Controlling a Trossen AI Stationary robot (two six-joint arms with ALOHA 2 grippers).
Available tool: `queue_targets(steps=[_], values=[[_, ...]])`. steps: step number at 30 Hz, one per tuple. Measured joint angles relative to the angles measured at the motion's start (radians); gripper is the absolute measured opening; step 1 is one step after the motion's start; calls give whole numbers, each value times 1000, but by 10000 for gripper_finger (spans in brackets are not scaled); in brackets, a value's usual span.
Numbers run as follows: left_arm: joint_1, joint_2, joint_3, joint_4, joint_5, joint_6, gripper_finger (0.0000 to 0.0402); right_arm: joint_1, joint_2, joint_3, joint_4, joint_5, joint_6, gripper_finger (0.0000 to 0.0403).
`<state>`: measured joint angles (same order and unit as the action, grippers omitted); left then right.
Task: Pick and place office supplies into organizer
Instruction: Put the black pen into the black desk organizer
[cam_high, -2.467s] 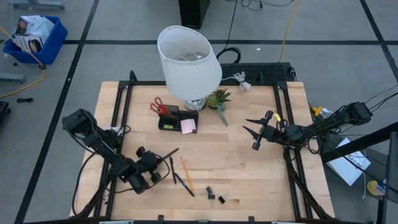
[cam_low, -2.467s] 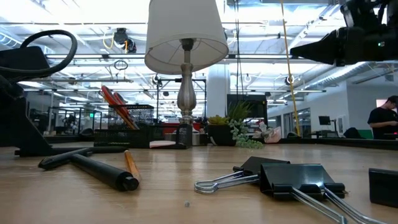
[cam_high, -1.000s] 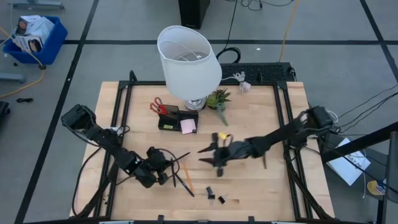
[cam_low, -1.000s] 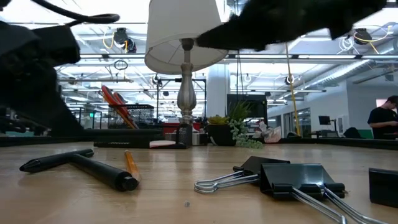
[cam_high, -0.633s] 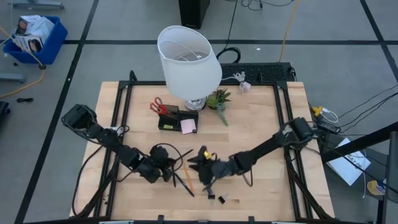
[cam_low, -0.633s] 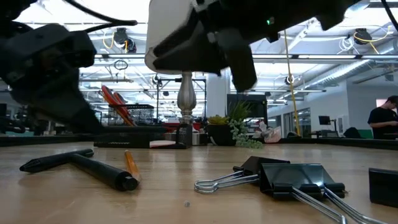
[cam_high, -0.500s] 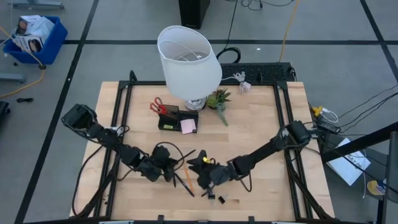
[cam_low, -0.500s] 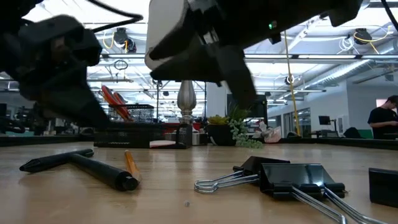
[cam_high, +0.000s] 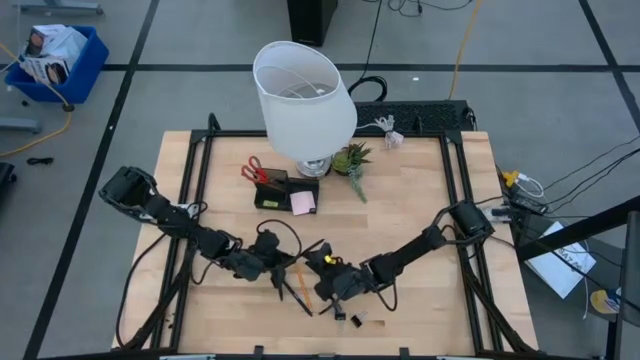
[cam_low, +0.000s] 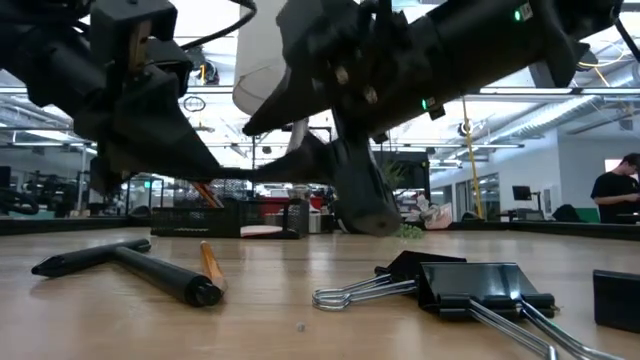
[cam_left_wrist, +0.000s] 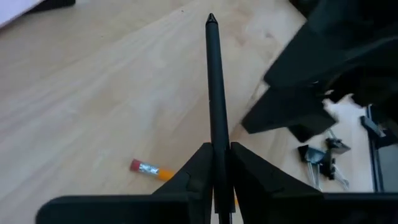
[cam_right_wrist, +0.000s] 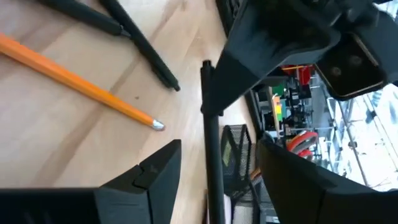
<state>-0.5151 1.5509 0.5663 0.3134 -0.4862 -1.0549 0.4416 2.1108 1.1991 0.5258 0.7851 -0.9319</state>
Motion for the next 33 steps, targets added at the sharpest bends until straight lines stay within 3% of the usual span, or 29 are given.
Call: queue_targets(steps=[9,16,22,26,30,33], values=[[0,0,0,85,15,48,29,-19,-1,0,2,13,-36,203],[0,0,0,111,18,41,64,-38,-1,0,10,-25,-23,177],[0,0,0,119,22,44,34,-60,-1,0,21,-28,40,133],[-1,0,0,166,23,67,33,-70,0,0,21,-31,134,78],[-4,0,-1,227,26,97,70,-70,0,0,22,-32,150,11],[-5,0,0,241,32,121,96,-70,0,0,34,-27,163,10]])
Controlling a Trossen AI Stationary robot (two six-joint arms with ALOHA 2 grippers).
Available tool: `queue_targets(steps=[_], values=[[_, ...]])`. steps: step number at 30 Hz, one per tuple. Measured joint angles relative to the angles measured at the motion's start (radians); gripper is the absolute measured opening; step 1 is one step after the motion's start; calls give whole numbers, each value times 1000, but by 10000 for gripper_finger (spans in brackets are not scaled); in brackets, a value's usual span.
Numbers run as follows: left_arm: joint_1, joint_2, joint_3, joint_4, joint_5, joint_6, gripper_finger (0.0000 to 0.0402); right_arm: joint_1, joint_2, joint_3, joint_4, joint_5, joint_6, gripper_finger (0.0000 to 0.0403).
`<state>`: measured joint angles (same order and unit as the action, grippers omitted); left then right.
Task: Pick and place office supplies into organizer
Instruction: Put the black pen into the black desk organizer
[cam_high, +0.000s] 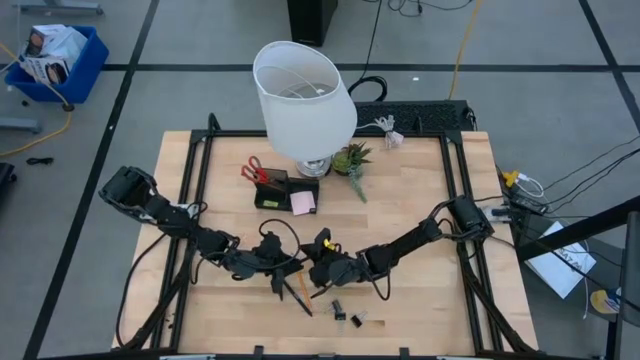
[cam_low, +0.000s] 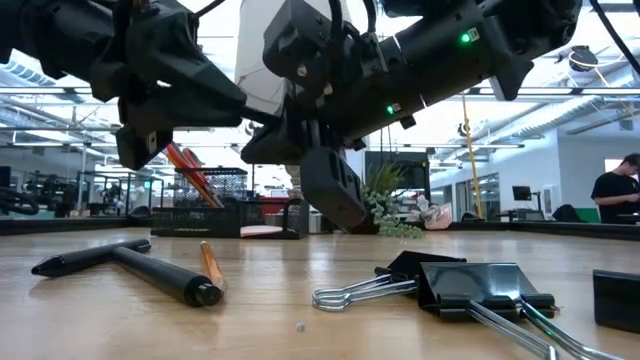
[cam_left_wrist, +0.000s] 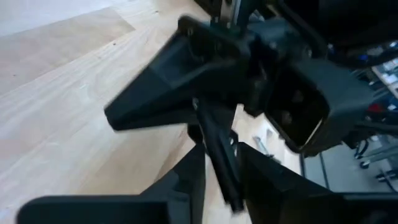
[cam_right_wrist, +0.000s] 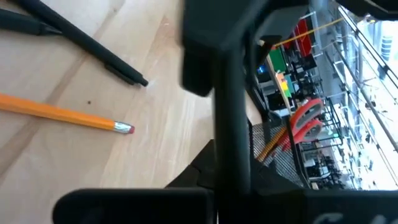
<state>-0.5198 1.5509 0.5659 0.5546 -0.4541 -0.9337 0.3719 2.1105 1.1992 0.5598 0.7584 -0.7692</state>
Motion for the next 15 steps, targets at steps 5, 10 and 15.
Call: queue_targets(steps=[5,10,15], values=[[0,0,0,-4,26,43,119,3,0,0,-2,33,9,3],[-3,0,0,-4,86,65,121,2,-6,0,-10,86,24,2],[-39,0,0,-65,140,68,113,-1,-20,0,-8,94,25,2]])
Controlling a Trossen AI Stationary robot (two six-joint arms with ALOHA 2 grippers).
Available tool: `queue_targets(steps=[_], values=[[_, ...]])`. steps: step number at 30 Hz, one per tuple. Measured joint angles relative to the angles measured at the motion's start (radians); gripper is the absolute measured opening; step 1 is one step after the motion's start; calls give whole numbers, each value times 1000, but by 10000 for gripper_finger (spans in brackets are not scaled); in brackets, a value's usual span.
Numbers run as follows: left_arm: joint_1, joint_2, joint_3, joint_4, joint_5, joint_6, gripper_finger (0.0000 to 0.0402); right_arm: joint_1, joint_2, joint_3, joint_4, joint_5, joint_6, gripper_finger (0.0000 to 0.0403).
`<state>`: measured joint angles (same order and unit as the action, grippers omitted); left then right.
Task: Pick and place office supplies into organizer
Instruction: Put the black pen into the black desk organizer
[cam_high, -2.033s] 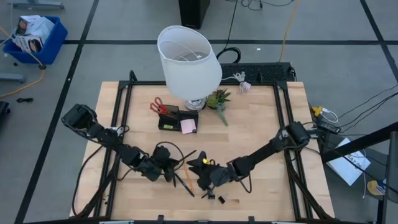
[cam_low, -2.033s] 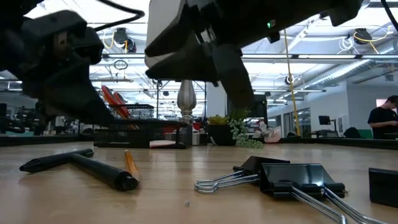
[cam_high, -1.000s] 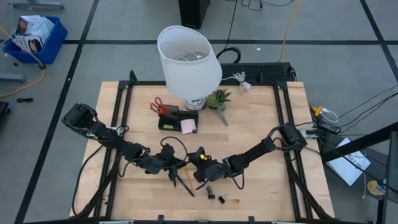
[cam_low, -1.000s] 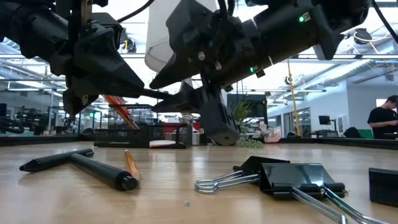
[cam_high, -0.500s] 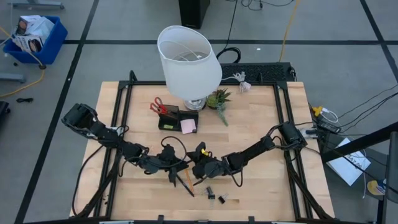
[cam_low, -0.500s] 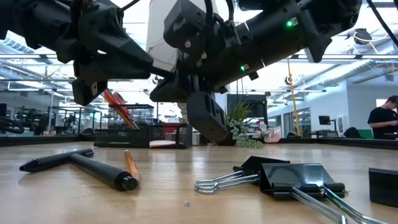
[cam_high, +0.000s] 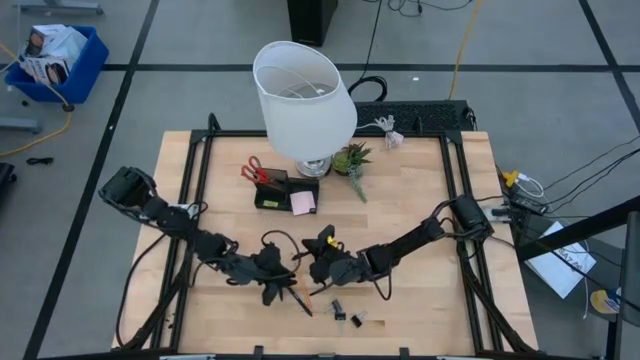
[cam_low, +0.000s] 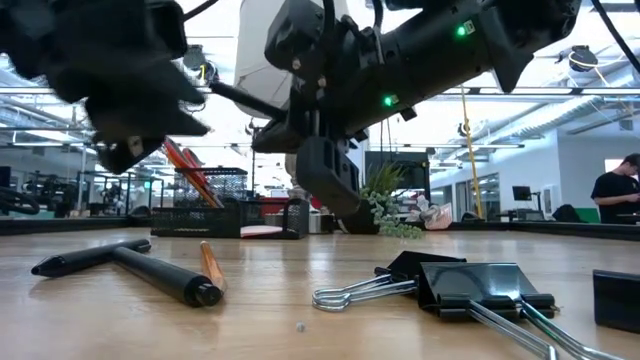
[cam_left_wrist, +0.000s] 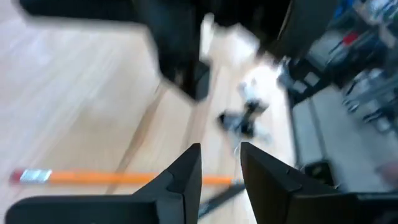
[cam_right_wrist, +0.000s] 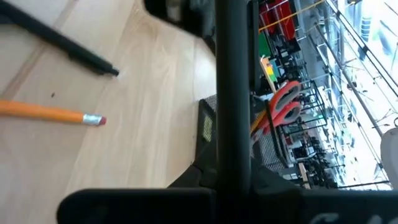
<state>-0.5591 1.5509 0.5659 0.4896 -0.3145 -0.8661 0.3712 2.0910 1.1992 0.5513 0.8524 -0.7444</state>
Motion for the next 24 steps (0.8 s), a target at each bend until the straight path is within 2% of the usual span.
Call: queue_targets(steps=[5,9,14,19,24], values=[[-52,0,0,-162,-20,-18,101,-15,-16,0,29,-31,46,1],[-121,0,0,-223,-133,-7,93,-54,-35,0,59,-178,163,1],[-203,0,0,-262,-258,9,93,-100,-38,0,112,-241,184,1],[-290,0,0,-340,-361,57,92,-162,-38,26,127,-415,286,1],[-353,0,0,-375,-525,7,93,-227,-38,60,170,-568,395,1]])
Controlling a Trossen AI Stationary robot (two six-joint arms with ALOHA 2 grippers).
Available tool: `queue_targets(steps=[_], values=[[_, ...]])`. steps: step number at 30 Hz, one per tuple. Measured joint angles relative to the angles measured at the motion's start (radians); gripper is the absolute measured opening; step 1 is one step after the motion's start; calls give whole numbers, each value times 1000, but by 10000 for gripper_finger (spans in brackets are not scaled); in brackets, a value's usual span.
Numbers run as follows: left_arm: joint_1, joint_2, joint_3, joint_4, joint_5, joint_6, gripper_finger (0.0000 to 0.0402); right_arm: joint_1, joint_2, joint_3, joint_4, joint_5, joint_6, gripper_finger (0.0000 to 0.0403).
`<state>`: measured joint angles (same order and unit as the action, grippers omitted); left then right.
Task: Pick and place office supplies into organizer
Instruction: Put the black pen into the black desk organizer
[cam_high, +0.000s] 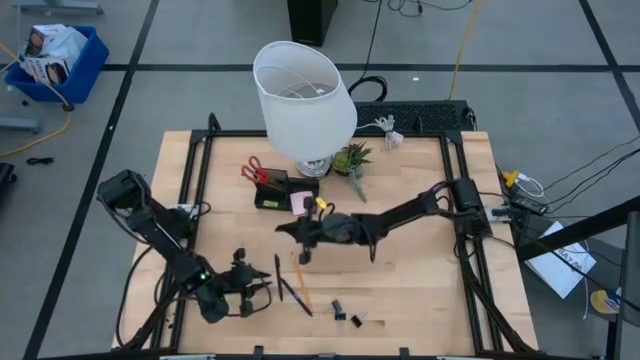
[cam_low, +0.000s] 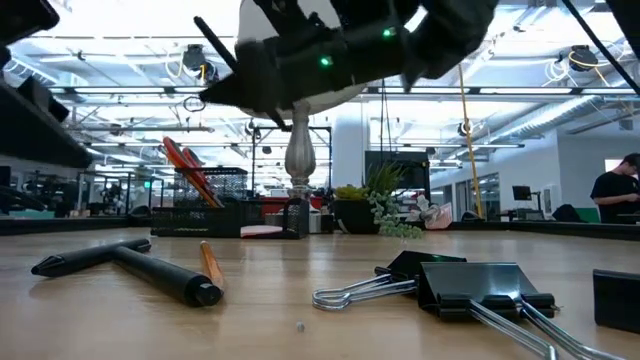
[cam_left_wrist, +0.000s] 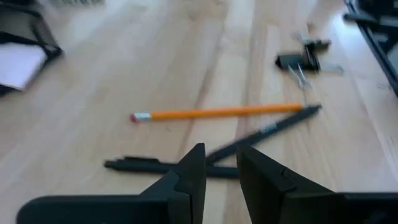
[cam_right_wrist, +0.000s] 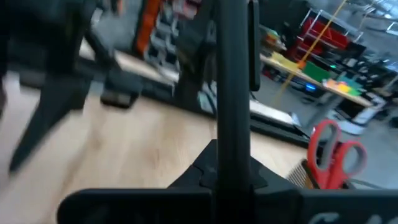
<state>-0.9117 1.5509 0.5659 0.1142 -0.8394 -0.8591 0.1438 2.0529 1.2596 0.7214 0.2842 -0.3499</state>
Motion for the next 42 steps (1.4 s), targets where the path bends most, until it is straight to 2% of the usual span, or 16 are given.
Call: queue_targets(steps=[5,9,11,17,22,27,30,35,38,42], values=[[-24,0,0,-17,-25,-7,93,-68,0,27,98,-127,172,0],[-27,0,0,-15,-29,2,93,-102,20,48,147,-138,268,0],[-27,0,0,-14,-44,0,93,-112,41,68,142,-178,297,0],[-48,-2,0,-14,-185,-20,93,-122,122,151,142,-191,340,0],[-97,-40,0,-43,-308,-74,93,-160,173,205,145,-311,454,0],[-153,-116,1,-145,-467,-176,93,-183,196,204,127,-345,504,0],[-143,-143,0,-172,-470,-191,93,-184,192,205,114,-423,553,0],[-87,-155,0,-167,-465,-161,93,-169,195,204,90,-496,574,0],[-46,-182,0,-173,-501,-112,93,-148,194,200,61,-497,573,0],[-43,-281,0,-221,-530,-91,93,-103,194,155,85,-488,553,0]])
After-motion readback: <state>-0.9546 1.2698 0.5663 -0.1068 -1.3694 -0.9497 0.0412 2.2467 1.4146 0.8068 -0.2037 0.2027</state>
